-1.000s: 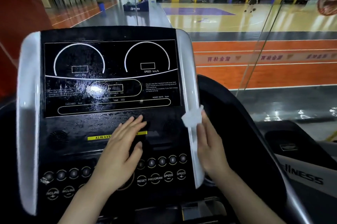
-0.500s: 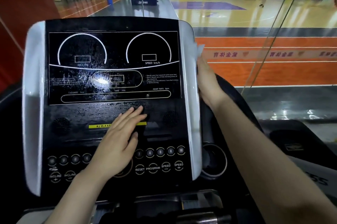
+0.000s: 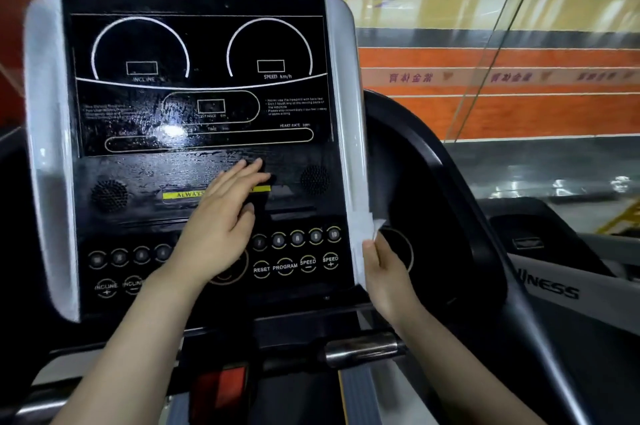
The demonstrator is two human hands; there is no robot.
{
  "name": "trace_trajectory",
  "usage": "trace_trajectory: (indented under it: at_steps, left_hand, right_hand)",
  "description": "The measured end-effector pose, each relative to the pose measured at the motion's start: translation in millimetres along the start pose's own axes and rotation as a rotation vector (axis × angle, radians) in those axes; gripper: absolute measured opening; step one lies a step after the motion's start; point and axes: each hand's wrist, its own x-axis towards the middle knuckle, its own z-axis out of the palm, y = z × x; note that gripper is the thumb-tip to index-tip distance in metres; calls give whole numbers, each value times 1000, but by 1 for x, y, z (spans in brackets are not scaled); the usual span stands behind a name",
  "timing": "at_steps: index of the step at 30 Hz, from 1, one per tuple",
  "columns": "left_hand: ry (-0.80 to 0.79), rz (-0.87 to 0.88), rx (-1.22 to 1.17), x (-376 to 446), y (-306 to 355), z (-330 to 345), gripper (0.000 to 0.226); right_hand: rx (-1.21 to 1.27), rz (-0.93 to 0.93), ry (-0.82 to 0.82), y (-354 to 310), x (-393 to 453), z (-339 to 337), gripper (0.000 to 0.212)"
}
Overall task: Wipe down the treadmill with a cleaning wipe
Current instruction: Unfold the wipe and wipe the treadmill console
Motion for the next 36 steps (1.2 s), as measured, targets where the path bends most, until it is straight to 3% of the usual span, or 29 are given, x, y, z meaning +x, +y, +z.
trace_trajectory:
  at_steps: [4,7,12,15,21,27,30,33,36]
  left_hand:
    - [9,33,22,-3,-1,2,53]
    - [6,40,-31,-7,0,0,52]
    - [28,43,-206,-26,2,-6,48]
    - [64,13,-218,-42,-8,-12,48]
    - [111,-20,-77,-64,-31,-27,53]
    - [162,-36,-59,-83,-53,-45,56]
    - [178,-49,-85,-94,-66,-54,57]
    - [203,-70,-108,-105,-77,-60,59]
    - [230,-86,-125,-115,-78,-64,58]
  right_hand:
    - [-369,36,11,14,-28,2,31]
    - [-446,51,16,14,-30,4,34]
    - [-196,122,231,-2,-28,21,25]
    - [-156,162,180,-16,-39,32,19]
    - [450,441,118,-22,-61,67,25]
    - [649,397,76,-20,-69,75,30]
    - [308,370,179,-12,-70,62,14]
    - [-152,67,314,-5,-76,58,16]
    - [-345,-259,387,4,-67,61,19]
